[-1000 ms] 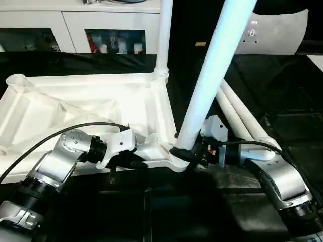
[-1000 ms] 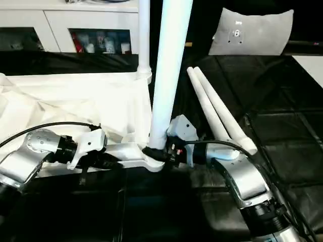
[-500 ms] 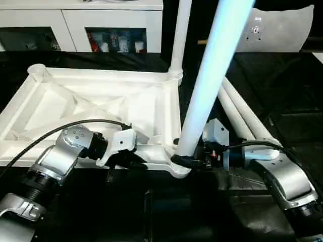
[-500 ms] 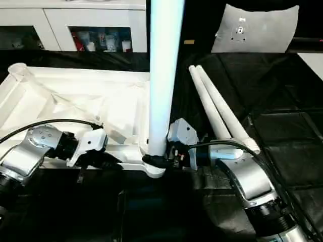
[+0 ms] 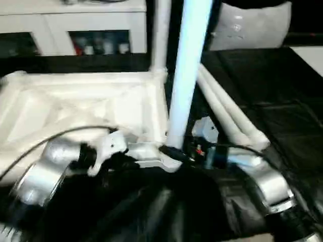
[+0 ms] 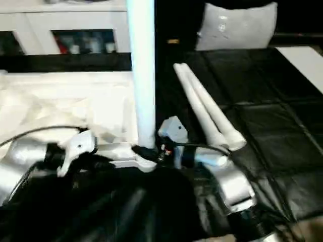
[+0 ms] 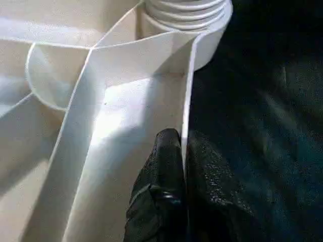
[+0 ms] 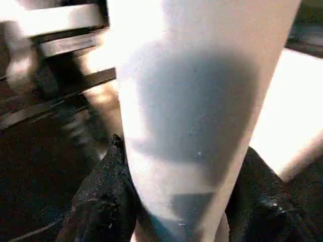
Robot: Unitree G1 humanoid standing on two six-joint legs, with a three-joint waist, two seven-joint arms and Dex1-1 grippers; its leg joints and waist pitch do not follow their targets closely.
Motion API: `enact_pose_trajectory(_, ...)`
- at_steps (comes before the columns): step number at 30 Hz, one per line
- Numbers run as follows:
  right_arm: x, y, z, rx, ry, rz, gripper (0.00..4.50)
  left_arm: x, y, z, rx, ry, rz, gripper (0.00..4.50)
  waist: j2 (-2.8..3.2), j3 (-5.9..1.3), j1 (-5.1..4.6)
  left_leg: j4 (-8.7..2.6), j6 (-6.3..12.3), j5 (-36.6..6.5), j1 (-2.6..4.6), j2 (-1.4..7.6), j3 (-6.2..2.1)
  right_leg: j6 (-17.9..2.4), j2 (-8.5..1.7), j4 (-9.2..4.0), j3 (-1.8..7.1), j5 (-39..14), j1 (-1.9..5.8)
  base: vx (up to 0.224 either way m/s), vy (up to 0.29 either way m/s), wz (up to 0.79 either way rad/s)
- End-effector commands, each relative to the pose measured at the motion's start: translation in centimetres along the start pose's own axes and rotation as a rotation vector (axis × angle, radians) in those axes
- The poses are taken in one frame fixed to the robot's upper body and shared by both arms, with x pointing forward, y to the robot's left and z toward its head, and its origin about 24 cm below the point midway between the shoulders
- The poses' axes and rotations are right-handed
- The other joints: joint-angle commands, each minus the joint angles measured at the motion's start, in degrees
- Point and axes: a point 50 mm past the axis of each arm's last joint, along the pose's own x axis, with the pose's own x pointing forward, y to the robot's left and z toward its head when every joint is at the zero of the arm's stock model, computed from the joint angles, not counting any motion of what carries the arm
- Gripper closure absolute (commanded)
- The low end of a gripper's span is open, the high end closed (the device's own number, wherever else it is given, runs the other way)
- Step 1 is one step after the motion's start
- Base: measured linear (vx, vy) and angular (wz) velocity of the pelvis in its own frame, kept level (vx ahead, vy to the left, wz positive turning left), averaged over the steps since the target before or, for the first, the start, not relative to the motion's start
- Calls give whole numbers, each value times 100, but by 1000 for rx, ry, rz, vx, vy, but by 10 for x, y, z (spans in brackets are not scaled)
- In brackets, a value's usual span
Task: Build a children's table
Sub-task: Insert table leg to table base
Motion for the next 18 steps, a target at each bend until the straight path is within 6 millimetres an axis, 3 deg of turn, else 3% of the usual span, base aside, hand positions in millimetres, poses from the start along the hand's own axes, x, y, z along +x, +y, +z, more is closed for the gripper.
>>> enact_pose_trajectory(1, -14, 1, -61, 149, 278, -101, 261, -7, 3, 12, -11, -52, 85, 450, 88, -107, 33, -450, -134, -2018, 66, 409, -258, -953, -638, -583, 348, -2057, -30, 0, 0, 0)
enact_pose_trajectory(3, -8, 0, -61, 159, 265, -142, 261, 1, -8, 21, -30, -76, 101, 450, 36, -103, 19, -429, -73, -1896, 57, 399, -231, -925, -626, -594, 361, -1924, -31, 0, 0, 0)
enact_pose_trajectory(5, -4, -2, -61, 163, 257, -173, 261, 6, -14, 26, -44, -92, 112, 450, 49, -110, 29, -414, -42, -1792, 56, 386, -226, -907, -619, -598, 361, -1880, -34, 0, 0, 0)
enact_pose_trajectory(6, -1, -3, -60, 169, 248, -200, 261, 10, -18, 30, -51, -104, 121, 450, 8, -128, 20, -408, -36, -1701, 51, 396, -212, -914, -620, -589, 363, -1782, -18, 0, 0, 0)
enact_pose_trajectory(7, 5, -6, -60, 186, 233, -247, 261, 16, -26, 38, -61, -118, 133, 450, 25, -131, 14, -417, -38, -1593, 18, 392, -225, -911, -614, -566, 350, -1646, -5, 0, 0, 0)
enact_pose_trajectory(9, 12, -7, -59, 224, 223, -281, 261, 24, -33, 48, -63, -136, 146, 450, -17, -152, -13, -395, -25, -1426, 2, 378, -218, -928, -582, -542, 329, -1268, 9, 0, 0, 0)
enact_pose_trajectory(15, 28, -7, -59, 305, 212, -290, 261, 32, -36, 59, -69, -153, 159, 450, -10, -194, -28, -339, 35, -1140, -9, 345, -192, -933, -557, -498, 315, -593, 53, 0, 0, 0)
enact_pose_trajectory(18, 32, -7, -59, 306, 227, -272, 261, 29, -33, 57, -73, -126, 193, 450, -18, -203, -38, -340, 16, -1202, 2, 345, -195, -932, -552, -496, 304, -642, 60, 0, 0, 0)
